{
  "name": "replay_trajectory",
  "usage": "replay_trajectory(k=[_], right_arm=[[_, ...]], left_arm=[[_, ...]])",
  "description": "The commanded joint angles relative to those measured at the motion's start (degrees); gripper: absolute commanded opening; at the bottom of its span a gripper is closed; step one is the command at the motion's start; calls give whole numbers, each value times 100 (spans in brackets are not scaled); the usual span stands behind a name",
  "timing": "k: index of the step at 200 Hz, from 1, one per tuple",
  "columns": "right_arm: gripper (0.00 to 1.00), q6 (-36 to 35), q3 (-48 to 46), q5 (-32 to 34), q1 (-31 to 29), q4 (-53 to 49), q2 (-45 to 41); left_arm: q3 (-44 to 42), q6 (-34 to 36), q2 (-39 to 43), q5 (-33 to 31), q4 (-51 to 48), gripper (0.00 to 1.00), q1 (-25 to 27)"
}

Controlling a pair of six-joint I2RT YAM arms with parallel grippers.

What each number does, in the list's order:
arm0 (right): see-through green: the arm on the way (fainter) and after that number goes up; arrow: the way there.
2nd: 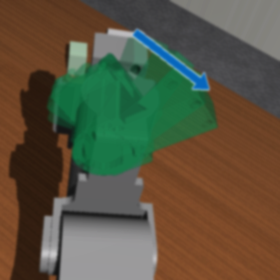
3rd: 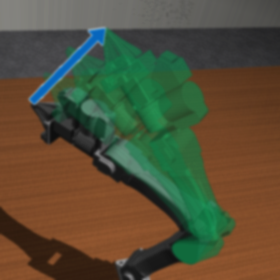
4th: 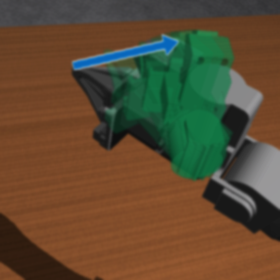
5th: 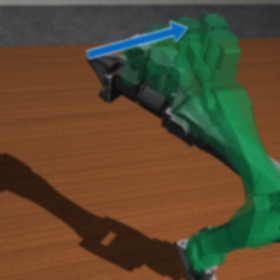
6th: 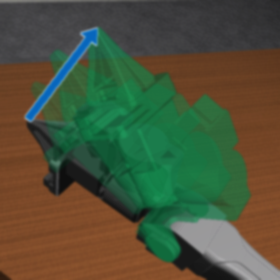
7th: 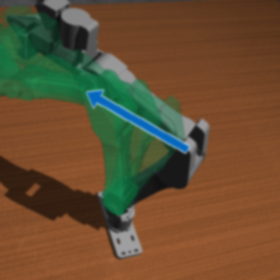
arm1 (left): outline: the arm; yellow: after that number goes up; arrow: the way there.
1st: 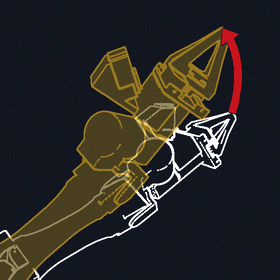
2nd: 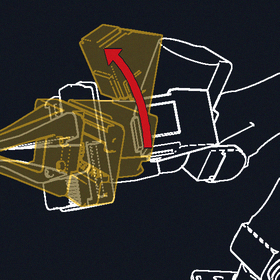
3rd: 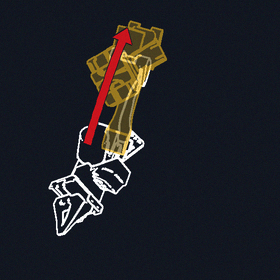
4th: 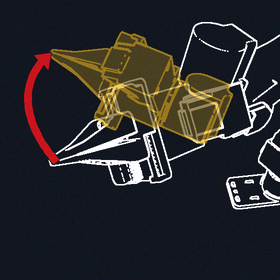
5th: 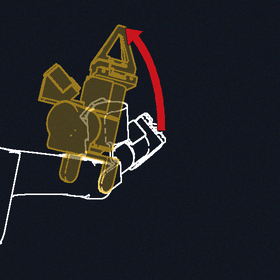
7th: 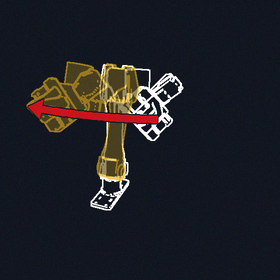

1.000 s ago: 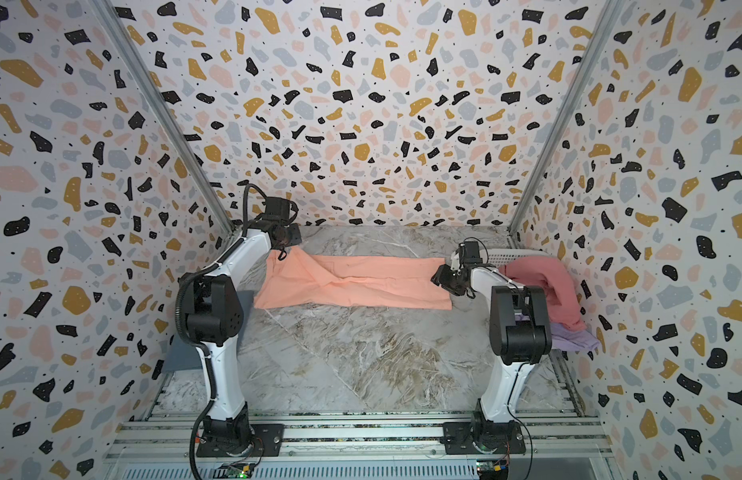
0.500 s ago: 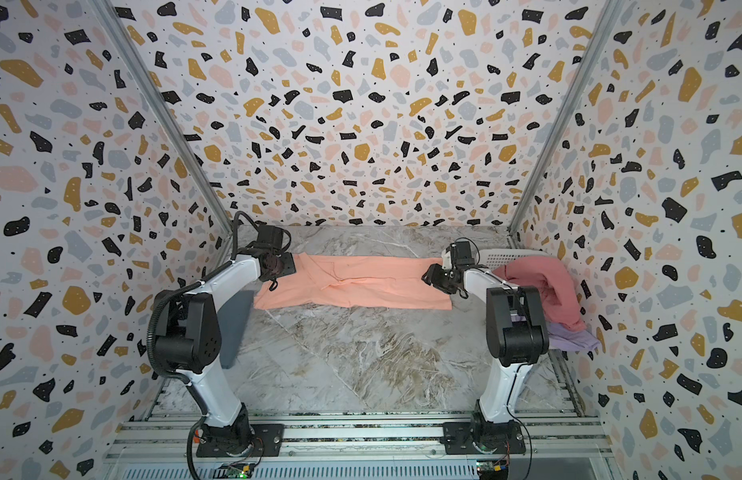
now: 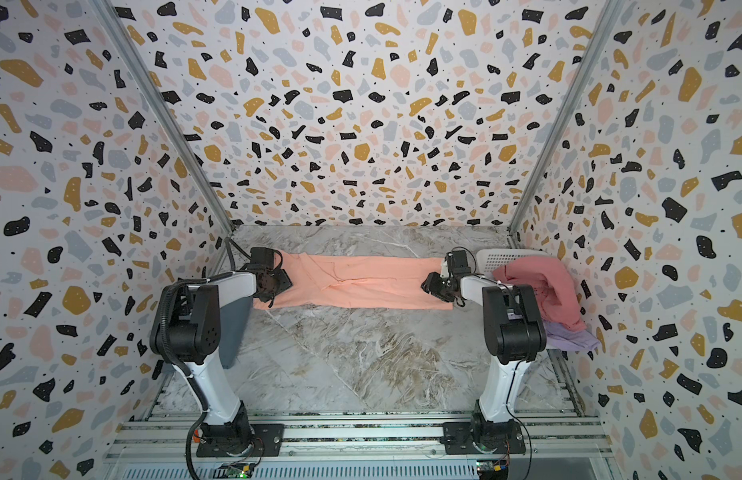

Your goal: Fold and stack the t-shirts

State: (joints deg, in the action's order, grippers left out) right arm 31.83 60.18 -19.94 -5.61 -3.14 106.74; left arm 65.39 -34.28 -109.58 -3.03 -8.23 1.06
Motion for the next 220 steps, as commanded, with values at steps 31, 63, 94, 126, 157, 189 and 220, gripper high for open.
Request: replay_trajectory(k=[31,63,94,126,157,189,220], right_arm=[[55,204,-1107,342,516,-391,-426],[55,294,-1512,311,465,-476,-752],[55,530,-2041,141,325,-748,-1144],[54,517,-2433,258,-439,-1268,-1898],[56,593,-2498,605,-1362,-2044,-3264],[60,256,-2021,1110,-1487,-2499,-4419],[63,-106,-1655,1348,-1453,-2060,-4256]], left_arm=[[-236,396,-169,126,-592,66,-168],[164,347,-432,486,-478,66,-131],[1492,577,-1319,722,-757,66,11],[3421,708,-2470,1085,-1160,66,339],[5129,638,-3221,1248,-1644,66,605],[4910,541,-2501,790,-1594,67,623],[3643,501,-1488,697,-1301,68,839]])
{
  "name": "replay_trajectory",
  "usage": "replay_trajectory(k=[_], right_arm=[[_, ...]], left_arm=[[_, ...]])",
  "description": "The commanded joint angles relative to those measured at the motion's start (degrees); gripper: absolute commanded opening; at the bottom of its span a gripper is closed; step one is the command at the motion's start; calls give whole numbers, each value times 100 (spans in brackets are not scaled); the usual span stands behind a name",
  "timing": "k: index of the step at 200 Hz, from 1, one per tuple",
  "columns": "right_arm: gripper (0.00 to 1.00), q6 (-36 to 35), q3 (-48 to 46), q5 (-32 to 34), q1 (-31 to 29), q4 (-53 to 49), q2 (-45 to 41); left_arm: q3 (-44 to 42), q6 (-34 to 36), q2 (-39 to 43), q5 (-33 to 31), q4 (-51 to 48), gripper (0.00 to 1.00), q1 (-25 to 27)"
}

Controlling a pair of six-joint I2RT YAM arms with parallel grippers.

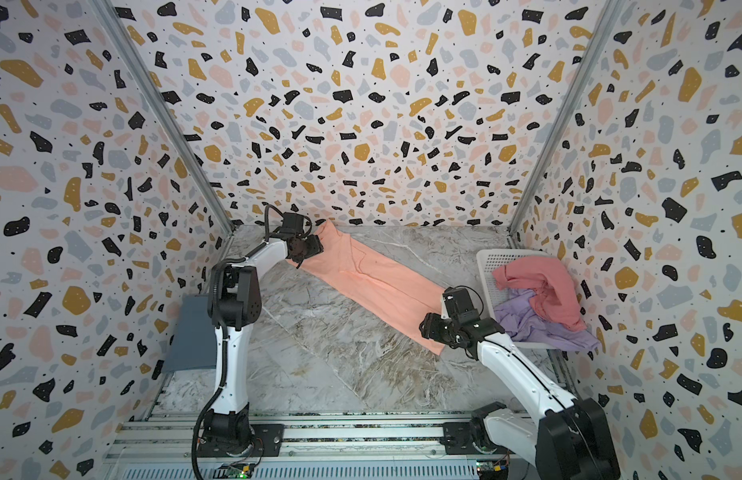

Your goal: Fold and stack the t-shirts

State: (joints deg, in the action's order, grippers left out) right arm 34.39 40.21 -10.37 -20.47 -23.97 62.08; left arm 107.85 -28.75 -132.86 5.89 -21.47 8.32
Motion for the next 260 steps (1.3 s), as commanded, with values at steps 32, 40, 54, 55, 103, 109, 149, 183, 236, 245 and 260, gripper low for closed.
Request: replay_trajectory(k=[32,40,54,55,103,109,149,183,236,245,260], right_arm=[[63,-823,647,490,68,930,1248],[63,-894,732,493,98,1100,1505],[63,-1066,931,411,154,1305,1994],[63,-1075,943,412,151,1310,2037],[62,-1383,1023,139,94,1466,3012],[62,-1432,1005,107,77,1410,3107],[61,-1754,576,-263,-273,1014,3228],[60,-1351,-118,-813,-1290,999,3058],[61,179,-514,-970,-3456,2099,3273],[60,309,-440,-799,-3619,2142,3370],[61,396,-332,-620,-3801,2168,3441]], left_arm=[[-1165,-159,1126,-213,217,70,520],[-1158,-254,1049,-184,265,71,581],[-1021,-412,846,-125,295,71,642],[-1012,-421,826,-128,298,71,648],[-463,-810,106,-180,399,72,685],[-391,-842,10,-177,396,72,686],[103,-729,-676,84,281,72,698],[954,-353,-1301,251,-50,72,809],[1201,149,-1483,666,135,72,1102],[1027,211,-1430,706,266,72,1134],[887,358,-1395,653,305,72,1185]])
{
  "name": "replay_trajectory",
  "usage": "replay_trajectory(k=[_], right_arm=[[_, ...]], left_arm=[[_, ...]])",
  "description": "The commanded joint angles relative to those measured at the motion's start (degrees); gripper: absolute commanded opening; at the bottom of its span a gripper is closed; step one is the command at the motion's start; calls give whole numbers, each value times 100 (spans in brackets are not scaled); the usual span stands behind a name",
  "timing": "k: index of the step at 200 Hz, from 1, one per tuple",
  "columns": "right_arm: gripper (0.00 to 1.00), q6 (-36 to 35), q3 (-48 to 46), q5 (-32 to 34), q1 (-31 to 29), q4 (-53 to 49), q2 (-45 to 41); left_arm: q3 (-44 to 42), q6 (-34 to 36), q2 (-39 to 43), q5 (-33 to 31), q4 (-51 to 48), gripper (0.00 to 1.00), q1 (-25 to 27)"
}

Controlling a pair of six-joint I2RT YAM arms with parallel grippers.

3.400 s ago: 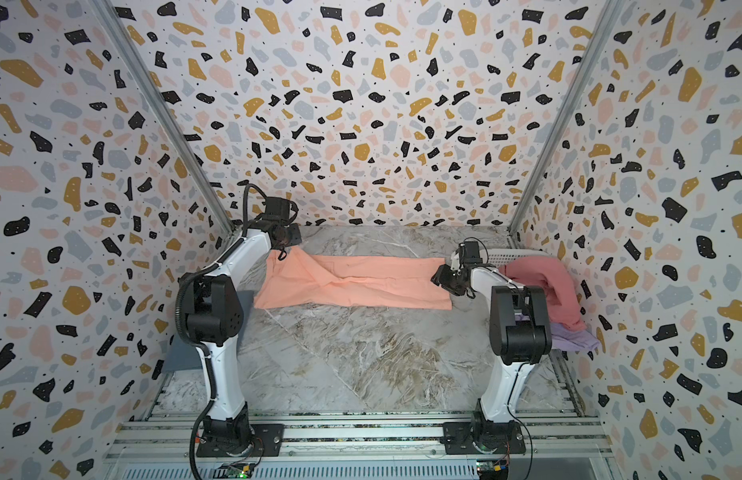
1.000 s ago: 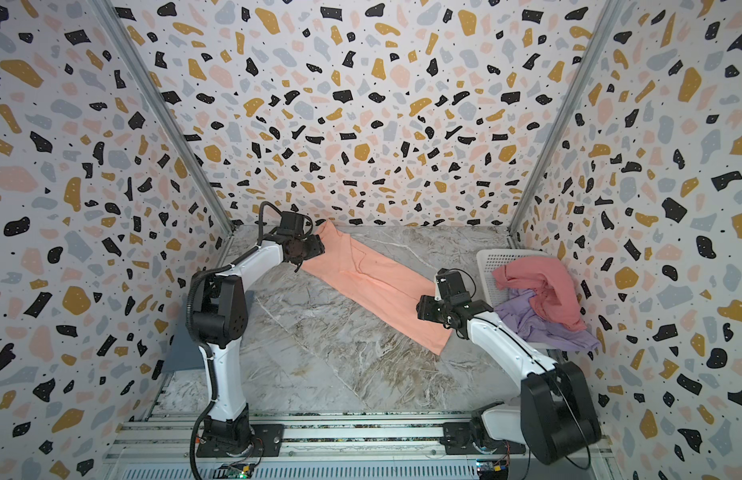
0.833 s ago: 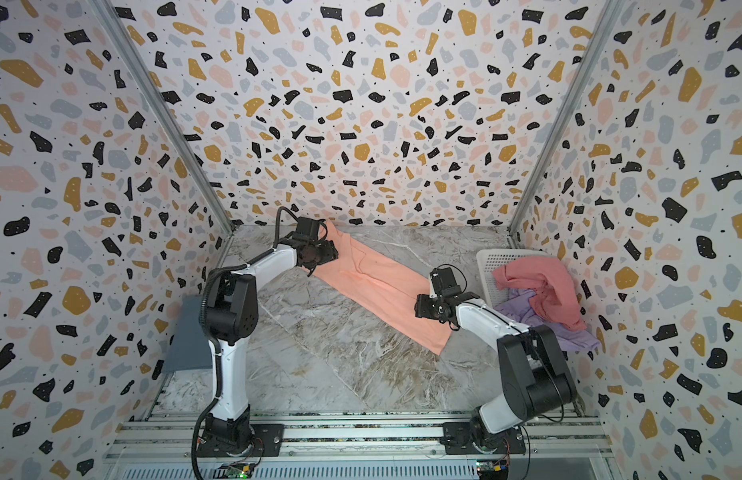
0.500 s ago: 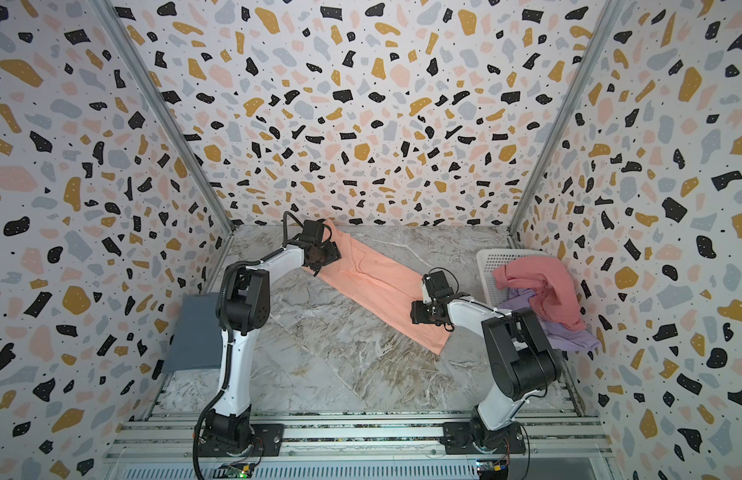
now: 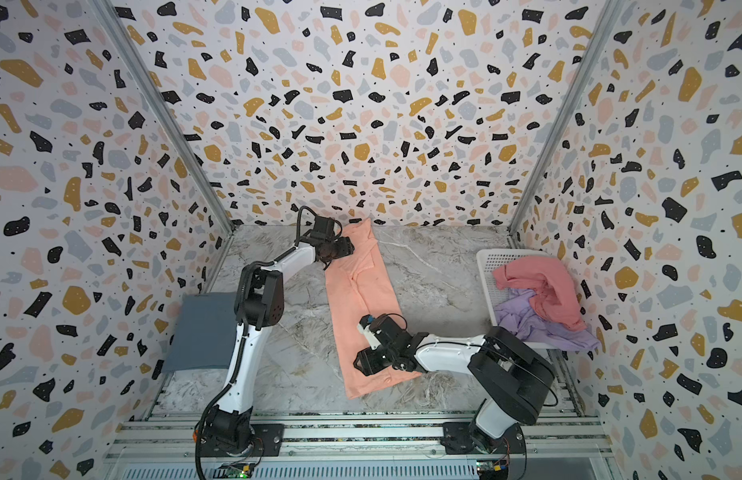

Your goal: Fold and stack the t-shirts

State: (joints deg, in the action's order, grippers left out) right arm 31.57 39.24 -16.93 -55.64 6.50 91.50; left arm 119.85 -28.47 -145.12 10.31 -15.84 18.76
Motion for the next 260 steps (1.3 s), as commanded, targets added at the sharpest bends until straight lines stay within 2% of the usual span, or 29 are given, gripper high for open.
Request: replay_trajectory(k=[1,54,94,121,152,183,197,219,223,231,244,260], right_arm=[[60,685,-230,47,-300,-874,500],[61,783,-481,292,-451,-550,513],[61,788,-373,-152,-574,-99,777],[61,709,-220,-94,-633,-267,1070],[61,489,-236,88,-593,-681,847],[61,437,-348,329,-399,-1220,366],[62,376,-433,346,-343,-1339,23],[65,59,-345,-135,-421,-1371,-565],[69,4,-279,-180,-460,-1412,-660],[71,-88,-140,-209,-538,-1500,-818],[71,-202,162,-233,-615,-1694,-1086],[72,25,421,196,-627,-1958,-1479]], left_arm=[[-309,345,-167,201,-256,72,147],[174,426,-458,309,-369,72,161],[634,368,-800,702,-316,72,279],[680,339,-886,692,-215,72,347],[717,196,-824,725,-213,72,292],[192,30,-212,673,126,73,168],[271,76,-44,712,7,73,124],[521,187,208,1040,-316,74,103],[501,223,295,1140,-340,73,108],[410,284,524,1279,-364,74,115],[94,370,1026,1344,-457,74,116],[-693,306,1867,1349,-485,74,154]])
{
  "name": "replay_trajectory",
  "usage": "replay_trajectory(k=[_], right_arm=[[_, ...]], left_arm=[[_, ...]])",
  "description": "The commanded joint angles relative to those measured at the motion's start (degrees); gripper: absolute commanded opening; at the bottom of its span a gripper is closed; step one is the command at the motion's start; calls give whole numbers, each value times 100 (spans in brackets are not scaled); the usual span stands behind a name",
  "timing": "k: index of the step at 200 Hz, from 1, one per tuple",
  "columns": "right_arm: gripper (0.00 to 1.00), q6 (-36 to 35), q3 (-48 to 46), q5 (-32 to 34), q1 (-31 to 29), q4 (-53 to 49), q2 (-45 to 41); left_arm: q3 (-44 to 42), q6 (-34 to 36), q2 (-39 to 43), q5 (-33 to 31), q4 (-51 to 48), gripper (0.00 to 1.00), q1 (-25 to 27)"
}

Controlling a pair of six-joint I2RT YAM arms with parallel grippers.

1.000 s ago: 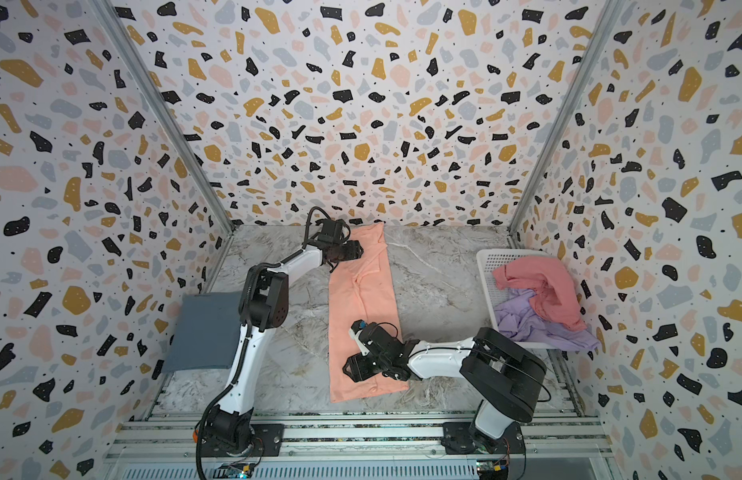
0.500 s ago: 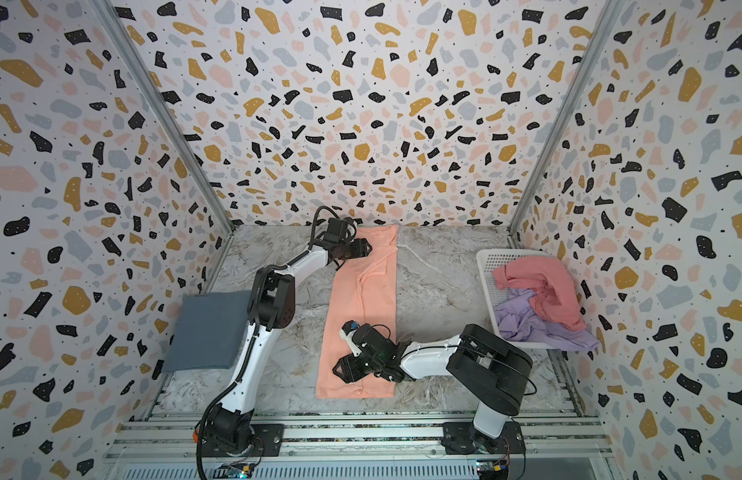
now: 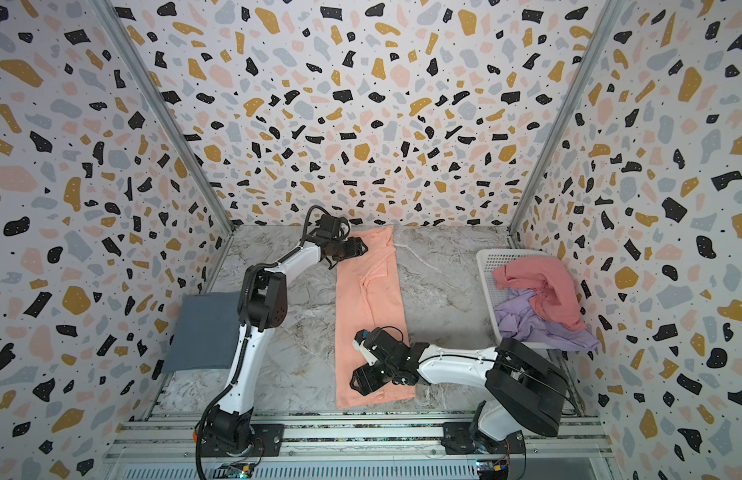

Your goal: Fold and stack the t-shirts

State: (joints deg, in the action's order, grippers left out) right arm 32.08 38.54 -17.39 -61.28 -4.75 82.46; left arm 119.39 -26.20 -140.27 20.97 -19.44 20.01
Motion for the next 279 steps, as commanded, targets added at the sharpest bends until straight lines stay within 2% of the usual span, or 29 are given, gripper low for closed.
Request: replay_trajectory(k=[1,26,52,76,98,131,167,210,242,279], right_arm=[[71,-8,502,278,-53,-851,-600],[71,620,624,860,299,-1228,-1279],[71,1082,616,1372,771,-1802,-1900],[71,1053,470,1246,1392,-2328,-2323],[70,931,311,962,1881,-2778,-2528],[70,873,79,838,2040,-3341,-2559],[69,1021,-462,639,2041,-3516,-2562],[68,1345,-1200,250,2031,-3202,-3026],[66,1510,-1571,-99,1943,-2654,-3081],[65,1797,-1865,-169,1728,-1954,-2850]], left_arm=[[-704,70,1429,266,-127,74,38],[-2538,-280,2934,-241,-191,73,182],[-4296,-255,4418,-586,-509,71,361],[-5768,-352,5763,-694,-759,71,667],[-6828,-609,6628,-687,-1047,70,1184],[-8155,-1348,7618,-425,-954,69,1872],[-8986,-2120,8106,81,-598,68,2638],[-9323,-3152,8109,118,98,68,3743],[-9537,-3361,7852,229,559,66,3879],[-9592,-3298,7632,181,595,61,3879]])
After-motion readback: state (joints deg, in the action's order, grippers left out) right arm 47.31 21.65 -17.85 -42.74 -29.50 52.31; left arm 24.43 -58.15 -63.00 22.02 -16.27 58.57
